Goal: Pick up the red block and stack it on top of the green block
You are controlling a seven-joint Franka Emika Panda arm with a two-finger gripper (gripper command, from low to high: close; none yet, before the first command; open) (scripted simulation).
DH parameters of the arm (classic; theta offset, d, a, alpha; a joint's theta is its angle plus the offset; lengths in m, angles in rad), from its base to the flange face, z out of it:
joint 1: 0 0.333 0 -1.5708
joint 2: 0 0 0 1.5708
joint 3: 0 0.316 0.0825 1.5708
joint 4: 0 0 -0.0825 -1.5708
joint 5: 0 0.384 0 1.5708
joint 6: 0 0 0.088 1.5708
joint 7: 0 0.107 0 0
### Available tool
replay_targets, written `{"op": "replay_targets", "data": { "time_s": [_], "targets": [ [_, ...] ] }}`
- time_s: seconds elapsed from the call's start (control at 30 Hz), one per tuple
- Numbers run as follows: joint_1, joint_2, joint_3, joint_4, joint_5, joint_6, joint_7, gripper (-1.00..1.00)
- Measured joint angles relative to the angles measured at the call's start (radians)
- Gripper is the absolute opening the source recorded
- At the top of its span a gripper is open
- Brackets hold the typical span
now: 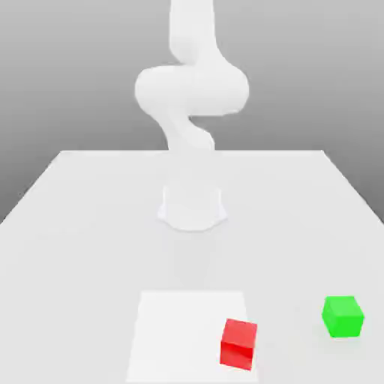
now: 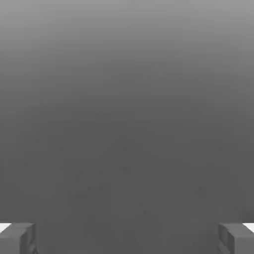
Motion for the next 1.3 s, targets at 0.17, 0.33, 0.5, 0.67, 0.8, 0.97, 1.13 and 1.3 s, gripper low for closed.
{"op": "replay_targets", "data": {
  "time_s": [0.17, 0.33, 0.5, 0.67, 0.8, 0.97, 1.13, 1.3],
  "targets": [
    [0.111, 0.172, -0.079, -0.042, 0.043, 0.07, -0.23, 0.0],
    [0.201, 0.341, -0.137, -0.083, 0.092, 0.136, -0.458, 0.0],
    [0.264, 0.509, -0.165, -0.123, 0.138, 0.203, -0.684, 0.0],
    [0.299, 0.673, -0.162, -0.165, 0.156, 0.271, -0.889, 0.0],
    [0.317, 0.797, -0.161, -0.199, 0.125, 0.33, -1.021, 0.0],
    [0.301, 0.957, -0.135, -0.211, 0.105, 0.437, -1.118, 0.0],
    [0.265, 1.06, -0.09, -0.196, 0.146, 0.521, -1.152, -1.0],
    [0.263, 1.065, -0.088, -0.195, 0.147, 0.523, -1.154, -1.0]
  ]
}}
